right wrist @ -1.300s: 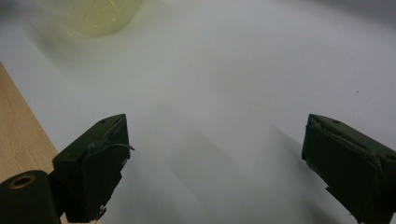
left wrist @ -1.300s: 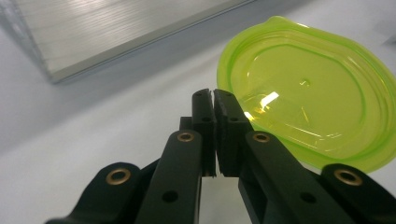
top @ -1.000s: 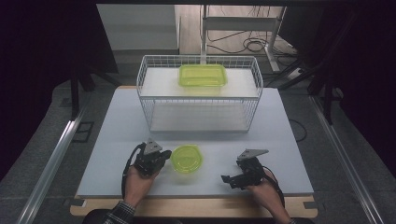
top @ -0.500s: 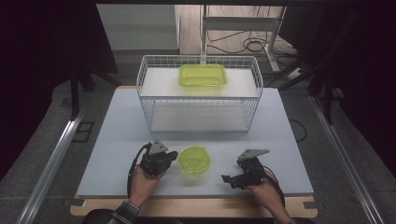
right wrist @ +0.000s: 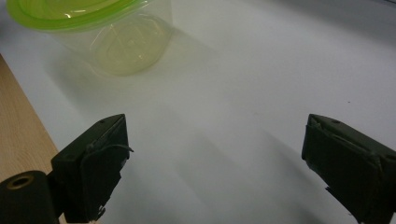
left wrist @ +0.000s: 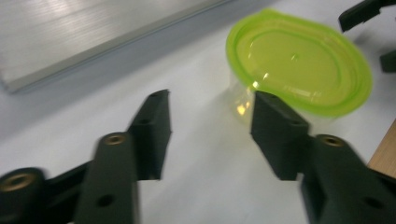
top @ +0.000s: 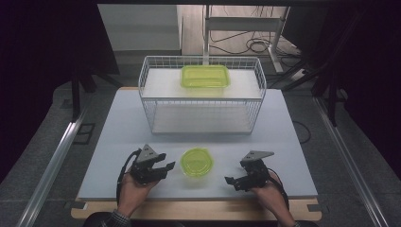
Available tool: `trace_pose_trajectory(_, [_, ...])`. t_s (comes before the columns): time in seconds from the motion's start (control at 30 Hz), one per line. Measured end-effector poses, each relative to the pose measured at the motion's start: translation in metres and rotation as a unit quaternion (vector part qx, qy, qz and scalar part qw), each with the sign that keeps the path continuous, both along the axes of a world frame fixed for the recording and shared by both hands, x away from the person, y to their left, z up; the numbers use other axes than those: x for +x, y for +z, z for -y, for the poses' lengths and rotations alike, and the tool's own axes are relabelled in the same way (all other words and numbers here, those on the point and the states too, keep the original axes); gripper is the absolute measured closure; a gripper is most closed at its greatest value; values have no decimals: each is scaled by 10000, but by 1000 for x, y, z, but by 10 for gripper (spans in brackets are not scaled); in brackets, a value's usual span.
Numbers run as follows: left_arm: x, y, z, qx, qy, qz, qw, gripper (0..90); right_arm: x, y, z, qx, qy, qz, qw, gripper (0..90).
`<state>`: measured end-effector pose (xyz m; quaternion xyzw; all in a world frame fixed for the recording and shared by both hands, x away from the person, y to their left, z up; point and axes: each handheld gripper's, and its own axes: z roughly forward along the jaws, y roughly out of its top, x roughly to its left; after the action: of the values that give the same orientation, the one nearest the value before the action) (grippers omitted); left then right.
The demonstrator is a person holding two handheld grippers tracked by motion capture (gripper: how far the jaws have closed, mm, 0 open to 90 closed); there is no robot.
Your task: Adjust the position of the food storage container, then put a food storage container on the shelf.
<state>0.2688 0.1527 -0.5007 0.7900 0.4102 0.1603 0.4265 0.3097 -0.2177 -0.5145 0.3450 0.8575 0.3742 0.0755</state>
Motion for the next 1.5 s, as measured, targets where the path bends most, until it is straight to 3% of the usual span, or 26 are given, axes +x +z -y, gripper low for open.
trace_pose_trajectory(0.3, [-17,-3,-11,159,116,47,9998,174,0,1,2,69,0,75,9999,77])
trace_pose_trajectory(0.4, [-24,-4,-11,328,173,59,9993,86,0,1,2,80,-2,95,9999,76])
trace_pose_trajectory(0.63, [-32,-12,-11,577,89,-52,9983,30,0,0,2,97,2,110,9999,74])
trace_pose_trajectory(1.07, [-35,-22,-16,566,65,-51,9984,0,0,-2,1,85,37,94,9999,68])
trace_pose_trajectory(1.5, [-37,-24,-16,624,17,34,9980,0,2,2,4,316,0,192,9993,37])
